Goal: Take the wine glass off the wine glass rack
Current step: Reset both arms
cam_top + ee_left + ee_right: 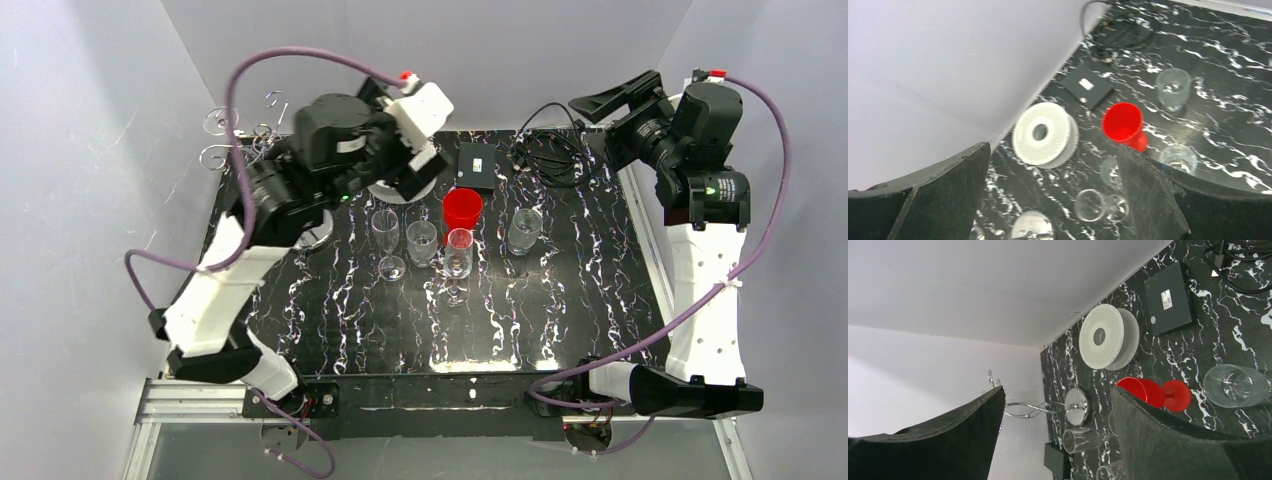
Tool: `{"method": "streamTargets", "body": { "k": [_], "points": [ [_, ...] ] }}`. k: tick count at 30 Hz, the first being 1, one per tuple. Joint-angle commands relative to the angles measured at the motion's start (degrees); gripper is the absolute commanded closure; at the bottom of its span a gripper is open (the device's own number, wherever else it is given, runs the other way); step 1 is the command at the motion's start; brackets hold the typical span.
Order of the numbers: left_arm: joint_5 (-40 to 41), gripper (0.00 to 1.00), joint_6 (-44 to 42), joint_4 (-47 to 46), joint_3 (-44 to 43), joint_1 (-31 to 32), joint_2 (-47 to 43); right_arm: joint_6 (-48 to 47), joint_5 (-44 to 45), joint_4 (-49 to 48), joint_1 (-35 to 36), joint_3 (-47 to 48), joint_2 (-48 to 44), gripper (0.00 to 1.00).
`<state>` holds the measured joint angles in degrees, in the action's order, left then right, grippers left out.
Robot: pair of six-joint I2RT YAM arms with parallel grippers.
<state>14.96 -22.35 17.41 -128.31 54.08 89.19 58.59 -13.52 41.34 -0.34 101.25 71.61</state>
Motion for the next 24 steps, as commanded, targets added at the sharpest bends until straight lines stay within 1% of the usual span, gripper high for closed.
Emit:
{"method": "streamTargets", "body": {
  "k": [1, 2, 6, 9, 11, 15, 19, 24],
  "points": [
    [7.34, 0.02, -6.77, -3.3, 1.54, -1.77, -6.41, -5.04, -4.61, -7.37, 0.33, -6.03, -3.41, 0.15],
    [8.29, 0.02, -7.87, -3.5, 2.57, -2.24, -7.61, -4.87, -5.48, -9.95, 0.33, -7.12, -4.01, 0.15],
    [11.74, 0.02, -9.34, -3.9, 7.31, -5.44, -12.54, -8.98, -7.11, -10.02, 0.28, -4.03, -2.98, 0.13],
    [13.9, 0.02, -7.71, -3.04, 11.76, -9.68, -15.41, -11.27, -6.97, -12.88, 0.3, -4.49, -4.01, 0.11],
    [15.51, 0.02, -5.67, -1.92, 12.91, -12.25, -16.6, -11.41, -6.67, -13.04, 0.34, -4.68, -4.34, 0.1],
    [17.27, 0.02, -4.45, 0.16, 12.83, -15.84, -17.45, -9.83, -5.8, -11.19, 0.32, -5.14, -4.57, 0.09],
    [15.74, 0.02, -3.68, 1.1, 11.37, -18.91, -16.63, -9.24, -5.18, -12.49, 0.34, -8.1, -6.36, 0.09],
    [14.11, 0.02, -0.98, 1.72, 9.99, -19.94, -14.81, -8.89, -5.1, -13.96, 0.34, -10.23, -7.62, 0.09]
  ]
}}
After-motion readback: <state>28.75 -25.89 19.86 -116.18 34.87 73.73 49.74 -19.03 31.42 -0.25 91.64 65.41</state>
